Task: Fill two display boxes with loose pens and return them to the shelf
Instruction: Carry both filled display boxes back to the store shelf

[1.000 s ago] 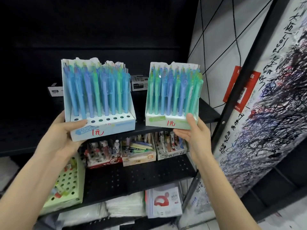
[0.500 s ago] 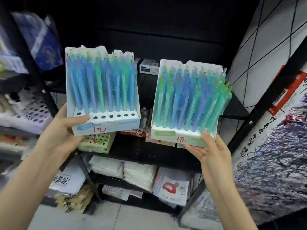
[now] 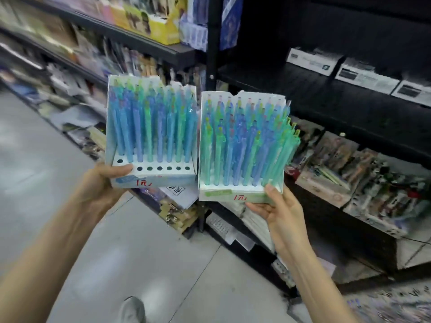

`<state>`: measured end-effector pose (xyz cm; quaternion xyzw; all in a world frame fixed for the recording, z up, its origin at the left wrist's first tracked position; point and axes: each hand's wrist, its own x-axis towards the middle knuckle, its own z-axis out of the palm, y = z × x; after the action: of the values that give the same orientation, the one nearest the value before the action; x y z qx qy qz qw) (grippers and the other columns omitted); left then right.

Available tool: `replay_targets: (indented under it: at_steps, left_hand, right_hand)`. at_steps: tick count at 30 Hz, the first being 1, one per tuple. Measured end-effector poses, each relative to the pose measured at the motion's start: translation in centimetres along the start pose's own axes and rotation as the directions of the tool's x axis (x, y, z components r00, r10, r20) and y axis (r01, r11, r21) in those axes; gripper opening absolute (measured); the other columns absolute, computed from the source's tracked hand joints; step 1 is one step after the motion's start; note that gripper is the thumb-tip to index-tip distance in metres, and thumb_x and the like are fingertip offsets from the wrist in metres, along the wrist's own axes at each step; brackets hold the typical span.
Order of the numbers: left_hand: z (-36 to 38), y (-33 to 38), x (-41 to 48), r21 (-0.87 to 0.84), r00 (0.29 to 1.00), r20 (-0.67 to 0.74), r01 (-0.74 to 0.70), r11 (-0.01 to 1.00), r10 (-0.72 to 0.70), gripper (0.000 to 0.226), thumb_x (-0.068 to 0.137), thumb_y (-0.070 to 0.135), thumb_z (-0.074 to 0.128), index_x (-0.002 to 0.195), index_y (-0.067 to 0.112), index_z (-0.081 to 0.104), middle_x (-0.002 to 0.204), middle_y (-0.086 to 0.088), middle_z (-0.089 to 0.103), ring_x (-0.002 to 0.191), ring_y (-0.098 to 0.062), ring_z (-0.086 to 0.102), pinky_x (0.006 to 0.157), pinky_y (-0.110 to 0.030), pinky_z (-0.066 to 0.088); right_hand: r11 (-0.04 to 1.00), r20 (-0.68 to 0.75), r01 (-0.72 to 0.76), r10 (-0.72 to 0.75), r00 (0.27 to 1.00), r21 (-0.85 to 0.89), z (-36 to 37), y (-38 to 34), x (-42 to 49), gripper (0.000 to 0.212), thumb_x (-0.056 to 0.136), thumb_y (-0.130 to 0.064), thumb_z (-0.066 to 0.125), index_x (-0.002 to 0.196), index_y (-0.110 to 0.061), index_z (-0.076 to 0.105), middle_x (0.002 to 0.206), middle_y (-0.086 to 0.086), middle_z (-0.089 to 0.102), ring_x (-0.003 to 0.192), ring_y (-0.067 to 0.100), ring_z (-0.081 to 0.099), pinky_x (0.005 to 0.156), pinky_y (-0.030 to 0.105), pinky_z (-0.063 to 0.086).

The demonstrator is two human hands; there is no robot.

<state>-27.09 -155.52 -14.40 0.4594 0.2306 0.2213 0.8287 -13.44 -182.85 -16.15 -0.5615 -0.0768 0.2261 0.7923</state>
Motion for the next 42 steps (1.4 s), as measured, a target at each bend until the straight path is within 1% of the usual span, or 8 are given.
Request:
replay_targets:
  at_steps: [4, 7, 10, 16, 24, 32, 36, 42]
  left_hand:
    - [-9.0, 3.7, 0.9, 0.078, 0.994, -0.101, -0.042, 0.996, 0.05, 0.061, 0.084, -0.016, 0.028, 0.075, 0.017, 0.078, 0.086, -0.001, 0.074, 0.076, -0.017, 0.071, 0.059, -0.027, 0.057]
    - [-15.6, 6.9, 2.8, 0.113, 0.992, -0.11, -0.046, 0.992, 0.059, 0.059, 0.082, -0.016, 0.031, 0.076, 0.019, 0.078, 0.088, -0.001, 0.074, 0.077, -0.017, 0.071, 0.06, -0.027, 0.058]
    - [-22.1, 10.1, 4.8, 0.066, 0.988, -0.152, -0.022, 0.998, 0.032, 0.052, 0.079, -0.013, 0.036, 0.081, 0.017, 0.078, 0.093, -0.003, 0.074, 0.081, -0.019, 0.071, 0.062, -0.028, 0.058]
    - [-32.6, 15.3, 9.3, 0.006, 0.976, -0.217, 0.0, 1.0, 0.001, 0.046, 0.079, -0.013, 0.04, 0.081, 0.014, 0.077, 0.1, -0.008, 0.072, 0.085, -0.021, 0.071, 0.067, -0.03, 0.058]
    - [-42.8, 21.0, 17.2, -0.053, 0.955, -0.296, -0.032, 0.998, 0.015, 0.051, 0.084, -0.014, 0.037, 0.077, 0.014, 0.078, 0.094, -0.007, 0.073, 0.084, -0.021, 0.071, 0.067, -0.03, 0.058]
    - [-51.1, 29.0, 28.4, -0.028, 0.934, -0.353, -0.068, 0.997, 0.054, 0.051, 0.086, -0.013, 0.035, 0.078, 0.013, 0.078, 0.094, -0.009, 0.073, 0.084, -0.022, 0.071, 0.067, -0.03, 0.058]
    - [-54.5, 33.2, 34.2, -0.023, 0.934, -0.355, -0.061, 0.998, 0.049, 0.052, 0.087, -0.012, 0.035, 0.077, 0.015, 0.078, 0.093, -0.007, 0.073, 0.083, -0.021, 0.071, 0.066, -0.03, 0.058]
    - [-60.9, 38.2, 42.1, -0.026, 0.95, -0.308, -0.062, 0.998, 0.051, 0.056, 0.086, -0.014, 0.033, 0.083, 0.018, 0.078, 0.1, -0.006, 0.072, 0.089, -0.022, 0.07, 0.07, -0.032, 0.058]
  right_hand:
    - [0.998, 0.097, -0.061, 0.06, 0.993, 0.007, 8.2, 4.7, 2.6, 0.052, 0.08, -0.023, 0.058, 0.129, -0.006, 0.051, 0.111, 0.015, 0.068, 0.092, 0.029, 0.068, 0.07, 0.03, 0.057]
    - [0.994, 0.132, -0.108, 0.105, 0.986, 0.02, 15.1, 8.3, 4.3, 0.049, 0.084, -0.019, 0.057, 0.13, -0.003, 0.049, 0.113, 0.019, 0.066, 0.09, 0.03, 0.068, 0.071, 0.033, 0.058]
    - [0.989, 0.164, -0.149, 0.143, 0.976, 0.023, 21.8, 11.2, 6.1, 0.039, 0.091, -0.012, 0.05, 0.13, -0.006, 0.05, 0.106, 0.014, 0.069, 0.084, 0.026, 0.07, 0.075, 0.036, 0.059]
    - [0.981, 0.183, -0.195, 0.194, 0.964, -0.015, 33.3, 15.5, 9.8, 0.036, 0.093, -0.01, 0.049, 0.128, -0.002, 0.05, 0.092, 0.01, 0.073, 0.076, 0.026, 0.071, 0.069, 0.03, 0.059]
    - [0.978, 0.262, -0.2, 0.209, 0.942, -0.063, 46.2, 19.9, 18.2, 0.043, 0.094, -0.009, 0.049, 0.136, -0.008, 0.044, 0.108, 0.014, 0.068, 0.081, 0.026, 0.07, 0.076, 0.034, 0.058]
    - [0.963, 0.321, -0.269, 0.265, 0.909, -0.033, 59.5, 23.7, 30.3, 0.05, 0.091, -0.01, 0.053, 0.139, -0.007, 0.04, 0.096, 0.017, 0.07, 0.072, 0.026, 0.071, 0.075, 0.035, 0.059]
    - [0.963, 0.323, -0.269, 0.265, 0.909, -0.03, 65.8, 24.7, 35.4, 0.044, 0.091, -0.008, 0.053, 0.133, -0.003, 0.045, 0.099, 0.022, 0.067, 0.074, 0.027, 0.07, 0.071, 0.032, 0.059]
    - [0.971, 0.295, -0.239, 0.234, 0.926, -0.018, 74.4, 26.7, 40.9, 0.036, 0.091, -0.007, 0.052, 0.126, 0.0, 0.05, 0.092, 0.017, 0.07, 0.071, 0.026, 0.07, 0.068, 0.031, 0.059]
